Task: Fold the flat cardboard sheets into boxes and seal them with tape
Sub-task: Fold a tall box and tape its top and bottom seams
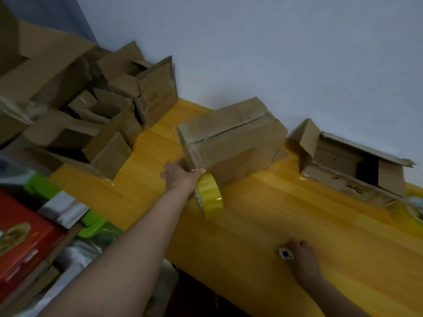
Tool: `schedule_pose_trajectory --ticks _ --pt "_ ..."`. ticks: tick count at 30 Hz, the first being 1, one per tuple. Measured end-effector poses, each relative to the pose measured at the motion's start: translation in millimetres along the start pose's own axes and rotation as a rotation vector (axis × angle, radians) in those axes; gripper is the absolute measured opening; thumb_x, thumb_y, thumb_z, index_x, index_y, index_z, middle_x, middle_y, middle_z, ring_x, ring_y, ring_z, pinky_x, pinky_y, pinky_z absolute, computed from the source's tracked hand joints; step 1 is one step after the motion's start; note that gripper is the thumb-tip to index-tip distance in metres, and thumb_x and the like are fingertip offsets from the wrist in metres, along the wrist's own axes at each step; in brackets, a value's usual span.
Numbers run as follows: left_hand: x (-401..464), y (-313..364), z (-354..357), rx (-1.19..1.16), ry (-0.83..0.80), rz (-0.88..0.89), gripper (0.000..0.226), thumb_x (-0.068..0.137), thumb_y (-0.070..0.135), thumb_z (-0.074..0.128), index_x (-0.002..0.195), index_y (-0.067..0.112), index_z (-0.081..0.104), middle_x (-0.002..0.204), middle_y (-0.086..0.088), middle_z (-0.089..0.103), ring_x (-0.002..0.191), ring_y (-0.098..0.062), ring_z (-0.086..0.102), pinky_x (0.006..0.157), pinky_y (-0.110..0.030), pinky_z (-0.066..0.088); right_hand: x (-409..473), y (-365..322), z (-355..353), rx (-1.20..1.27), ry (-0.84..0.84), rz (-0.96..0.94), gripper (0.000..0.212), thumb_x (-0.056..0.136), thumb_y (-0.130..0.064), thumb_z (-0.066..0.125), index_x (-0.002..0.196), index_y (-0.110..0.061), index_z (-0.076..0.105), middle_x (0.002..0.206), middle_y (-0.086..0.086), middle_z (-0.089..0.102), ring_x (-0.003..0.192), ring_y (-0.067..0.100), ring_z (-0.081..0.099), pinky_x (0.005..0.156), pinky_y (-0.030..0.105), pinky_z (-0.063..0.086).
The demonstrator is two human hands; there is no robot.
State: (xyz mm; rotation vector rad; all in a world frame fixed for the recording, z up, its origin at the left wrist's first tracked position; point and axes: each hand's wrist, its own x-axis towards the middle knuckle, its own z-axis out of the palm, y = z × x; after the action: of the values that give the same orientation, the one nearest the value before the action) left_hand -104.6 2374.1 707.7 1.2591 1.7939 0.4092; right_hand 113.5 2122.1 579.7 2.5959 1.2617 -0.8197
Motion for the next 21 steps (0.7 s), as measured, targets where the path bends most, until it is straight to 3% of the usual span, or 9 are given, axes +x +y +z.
schedule_pose_trajectory --ticks 2,3,5,7,9,12,17,19,21 --pt "0.8 -1.3 5.8 -0.276 -0.092 -0.130 0.059 0.078 0.034 0.079 0.126 0.008 0.057 0.115 -0.013 0.062 0.086 -0.026 0.064 0.067 -0.037 0.057 -0.8 -5.8 -8.3 0.095 -0.004 0.028 0.014 0.098 -0.026 0.052 0.099 -0.012 0.053 0.106 0.010 0.058 0.089 0.022 0.055 0.070 0.028 0.036" --pt "2.0 -2.0 8.1 -0.386 -0.134 -0.180 0.051 0.078 0.030 0.079 0.120 0.006 0.061 0.105 -0.011 0.065 0.079 -0.025 0.065 0.062 -0.036 0.056 -2.0 -11.8 -15.5 0.188 0.017 0.020 0.019 0.098 -0.025 0.052 0.085 -0.011 0.055 0.089 0.009 0.060 0.073 0.019 0.053 0.064 0.030 0.033" --pt "3.9 -4.9 12.0 -0.521 -0.205 -0.263 0.052 0.078 0.028 0.079 0.120 0.005 0.059 0.107 -0.013 0.066 0.089 -0.030 0.065 0.075 -0.043 0.057 -4.9 -33.9 -38.1 0.428 0.099 -0.036 0.026 0.097 -0.021 0.054 0.073 -0.012 0.050 0.072 0.008 0.052 0.060 0.017 0.046 0.059 0.034 0.032" --pt "3.0 -7.4 15.6 -0.607 -0.254 -0.315 0.055 0.077 0.031 0.080 0.122 0.008 0.059 0.109 -0.012 0.066 0.098 -0.032 0.064 0.087 -0.049 0.054 -7.0 -74.0 -72.0 0.650 0.234 -0.169 0.009 0.097 -0.021 0.054 0.089 -0.017 0.050 0.082 0.005 0.054 0.073 0.019 0.054 0.060 0.033 0.039" --pt "2.0 -9.7 21.2 -0.696 -0.277 -0.337 0.060 0.075 0.033 0.082 0.125 0.009 0.058 0.114 -0.012 0.065 0.105 -0.033 0.062 0.094 -0.052 0.050 -3.6 -121.0 -110.7 0.695 0.339 -0.414 0.005 0.098 -0.026 0.050 0.100 -0.023 0.046 0.085 0.000 0.057 0.076 0.011 0.057 0.056 0.027 0.042" --pt "2.6 -11.7 25.9 -0.800 -0.261 -0.309 0.059 0.074 0.030 0.082 0.124 0.009 0.060 0.119 -0.014 0.065 0.108 -0.036 0.061 0.095 -0.052 0.049 11.9 -185.6 -157.0 0.740 0.277 -0.727 0.015 0.099 -0.027 0.047 0.101 -0.013 0.042 0.085 0.001 0.060 0.072 0.011 0.057 0.059 0.034 0.044" --pt "0.9 -25.2 22.0 -0.891 -0.413 -0.170 0.052 0.078 0.012 0.077 0.126 0.016 0.058 0.112 -0.014 0.068 0.096 -0.031 0.067 0.074 -0.041 0.055 42.8 -231.4 -165.3 0.743 -0.073 -0.770 0.019 0.101 -0.022 0.043 0.104 -0.004 0.040 0.115 -0.002 0.066 0.114 0.013 0.059 0.092 0.043 0.048" --pt "4.5 -31.9 21.0 -0.931 -0.430 -0.165 0.056 0.078 0.011 0.077 0.129 0.019 0.054 0.112 -0.013 0.068 0.096 -0.031 0.068 0.073 -0.040 0.056 49.4 -228.4 -155.2 0.739 -0.109 -0.772 0.016 0.102 -0.023 0.041 0.100 -0.008 0.040 0.122 -0.004 0.064 0.117 0.003 0.055 0.096 0.033 0.046" --pt "8.2 -34.5 25.3 -0.827 -0.365 -0.159 0.055 0.079 0.017 0.078 0.127 0.023 0.053 0.110 -0.002 0.066 0.093 -0.023 0.067 0.073 -0.037 0.055 52.5 -226.6 -150.3 0.716 -0.111 -0.781 0.014 0.102 -0.024 0.041 0.091 -0.016 0.037 0.125 -0.009 0.062 0.114 -0.015 0.048 0.092 0.014 0.043"
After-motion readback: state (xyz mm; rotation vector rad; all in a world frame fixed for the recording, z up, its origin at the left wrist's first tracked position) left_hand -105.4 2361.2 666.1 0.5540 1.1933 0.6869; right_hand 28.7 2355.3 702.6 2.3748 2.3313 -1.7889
